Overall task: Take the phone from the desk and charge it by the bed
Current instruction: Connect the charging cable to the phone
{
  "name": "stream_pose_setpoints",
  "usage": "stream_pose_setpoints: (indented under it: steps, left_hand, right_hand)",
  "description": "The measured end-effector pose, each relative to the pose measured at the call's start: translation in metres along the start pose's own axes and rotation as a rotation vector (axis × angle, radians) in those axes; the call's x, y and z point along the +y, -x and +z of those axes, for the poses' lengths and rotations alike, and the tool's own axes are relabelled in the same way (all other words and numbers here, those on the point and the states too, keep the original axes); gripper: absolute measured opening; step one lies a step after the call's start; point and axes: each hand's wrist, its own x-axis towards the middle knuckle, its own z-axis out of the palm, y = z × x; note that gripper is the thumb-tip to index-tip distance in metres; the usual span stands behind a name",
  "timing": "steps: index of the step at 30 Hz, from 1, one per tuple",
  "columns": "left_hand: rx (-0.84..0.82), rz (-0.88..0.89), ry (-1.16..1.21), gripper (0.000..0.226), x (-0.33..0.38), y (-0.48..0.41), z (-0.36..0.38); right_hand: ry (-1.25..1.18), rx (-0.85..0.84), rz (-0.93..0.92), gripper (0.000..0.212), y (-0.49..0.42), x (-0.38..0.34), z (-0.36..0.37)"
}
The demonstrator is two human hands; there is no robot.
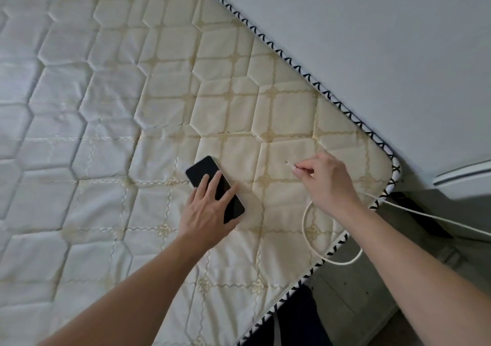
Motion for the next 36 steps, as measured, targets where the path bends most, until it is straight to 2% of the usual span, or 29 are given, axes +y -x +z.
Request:
stream_pose_setpoints:
  steps: [7, 13, 15, 20, 26, 36]
  left_hand:
    - [0.043, 0.025, 0.043, 0.078, -0.020, -0.013, 0.012]
    - [0.016, 0.042, 0.022, 0.087, -0.039, -0.063, -0.011]
    - [0.008, 0.064, 0.022, 0.090, -0.047, -0.086, -0.020]
    - [0.074, 0.052, 0.089, 0.073, -0.061, -0.125, -0.040]
    - [-0.019, 0.009, 0.040, 0.078, -0.075, -0.147, -0.048]
    - [-0.048, 0.036, 0.056, 0.080, -0.080, -0.155, -0.053]
  right_hand:
    - [0.065, -0.085, -0.058, 0.014, 0.013, -0.009, 0.050]
    - [0.040, -0.091, 0.030, 0.015, -0.005, -0.019, 0.068]
    - [0.026, -0.076, 0.030, 0.015, -0.015, -0.024, 0.075]
    - [-0.011, -0.042, 0.051, 0.016, -0.033, -0.037, 0.093]
    - [-0.025, -0.042, 0.034, 0.022, -0.035, -0.046, 0.110]
    - [0.053, 0.056, -0.093, 0.023, -0.029, -0.051, 0.135]
